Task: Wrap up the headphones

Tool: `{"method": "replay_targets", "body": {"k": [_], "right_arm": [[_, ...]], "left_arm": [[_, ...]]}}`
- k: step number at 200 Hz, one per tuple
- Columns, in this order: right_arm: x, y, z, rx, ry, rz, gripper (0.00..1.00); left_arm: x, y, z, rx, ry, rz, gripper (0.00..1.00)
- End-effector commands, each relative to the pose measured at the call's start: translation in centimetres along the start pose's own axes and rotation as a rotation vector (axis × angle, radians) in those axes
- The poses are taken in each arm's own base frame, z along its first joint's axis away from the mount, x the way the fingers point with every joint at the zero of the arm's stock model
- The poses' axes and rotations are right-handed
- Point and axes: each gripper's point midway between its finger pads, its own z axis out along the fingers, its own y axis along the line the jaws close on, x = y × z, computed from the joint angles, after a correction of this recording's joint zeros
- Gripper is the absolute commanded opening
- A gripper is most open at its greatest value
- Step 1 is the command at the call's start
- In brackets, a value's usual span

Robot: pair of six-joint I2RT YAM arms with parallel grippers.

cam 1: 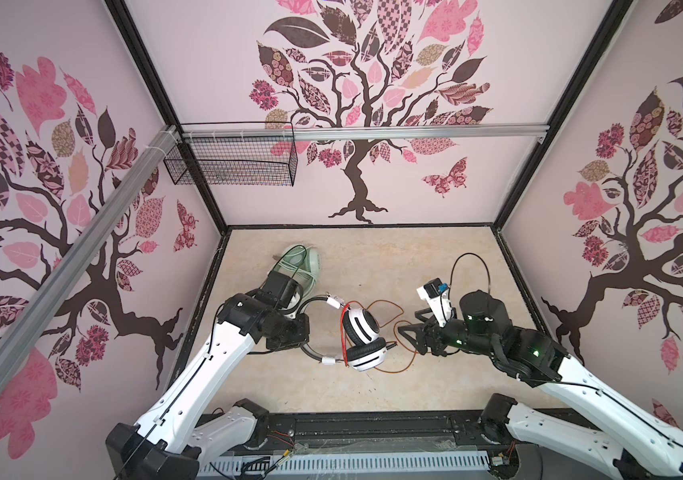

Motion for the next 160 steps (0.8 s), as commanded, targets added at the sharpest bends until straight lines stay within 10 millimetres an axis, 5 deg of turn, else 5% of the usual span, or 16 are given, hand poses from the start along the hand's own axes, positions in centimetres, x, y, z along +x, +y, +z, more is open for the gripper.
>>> {"method": "replay_targets", "body": {"k": [1, 29, 58, 102, 125, 160], "right_arm": [[-0.4, -0.2, 0.8, 0.114, 0.048, 0.001, 1.0], [-2.6, 1.4, 1.0, 0.039, -0.033, 0.016, 1.0], [-4.6, 1.5, -1.2, 0.001, -0.221, 0.043, 1.0], [-0.2, 0.7, 2.5, 0.092, 0.149, -0.013, 1.0], [-0.2, 1.0, 2.1, 0.067, 0.105, -0.007, 0.98], [-0.8, 2.5, 1.0, -0.029, 0.051, -0.011, 0.79]], "left_arm": [[-0.5, -1.3, -0.4, 0.076, -0.028, 0.003, 0.0], [-0.6, -1.4, -0.5, 0.078, -0.035, 0.007, 0.0], [-0.4, -1.5, -0.4, 0.087, -0.027, 0.006, 0.0], [-1.0, -1.7, -0.2, 0.083, -0.022, 0.011, 0.0], [-1.3, -1.5, 0.0, 0.065, -0.024, 0.009, 0.0], [-1.4, -1.2, 0.4, 0.047, -0.021, -0.002, 0.0]]}}
